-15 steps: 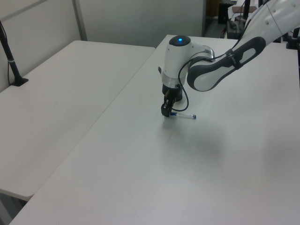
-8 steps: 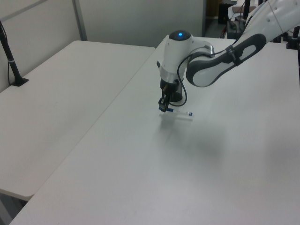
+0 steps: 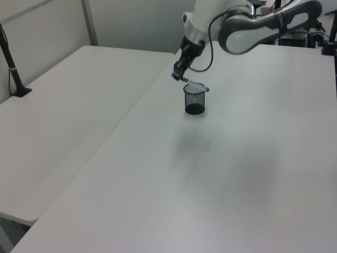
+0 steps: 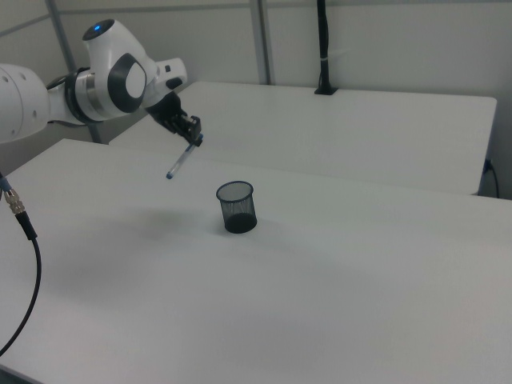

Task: Insert the marker
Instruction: 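Lift the marker upright and carry it over the black mesh cup, then lower the marker into the cup and open the gripper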

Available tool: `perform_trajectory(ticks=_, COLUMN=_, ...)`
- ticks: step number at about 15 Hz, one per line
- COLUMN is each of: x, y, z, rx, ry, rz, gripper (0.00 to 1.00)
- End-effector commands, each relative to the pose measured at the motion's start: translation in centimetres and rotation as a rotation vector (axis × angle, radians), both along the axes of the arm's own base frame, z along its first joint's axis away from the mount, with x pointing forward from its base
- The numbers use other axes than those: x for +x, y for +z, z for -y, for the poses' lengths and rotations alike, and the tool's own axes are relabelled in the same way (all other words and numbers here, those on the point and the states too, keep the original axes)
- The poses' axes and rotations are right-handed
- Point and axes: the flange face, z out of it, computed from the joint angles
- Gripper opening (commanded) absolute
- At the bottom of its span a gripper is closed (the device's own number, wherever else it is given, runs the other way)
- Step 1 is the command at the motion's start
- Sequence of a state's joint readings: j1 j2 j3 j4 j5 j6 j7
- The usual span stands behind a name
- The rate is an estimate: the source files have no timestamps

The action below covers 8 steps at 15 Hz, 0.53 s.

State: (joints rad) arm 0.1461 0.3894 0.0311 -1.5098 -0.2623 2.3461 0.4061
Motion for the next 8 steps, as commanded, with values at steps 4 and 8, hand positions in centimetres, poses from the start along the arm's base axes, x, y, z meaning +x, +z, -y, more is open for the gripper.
perform_trajectory(ticks=4, x=0.2, y=-2.3, z=7.5, rx=-0.05, ry=-0.131, rz=0.174, gripper=0.1)
perform_trajectory(ticks=8, x=1.0, y=-3.5, z=10.4, rx=-0.041, ry=-0.156, rz=0.276, gripper=0.1)
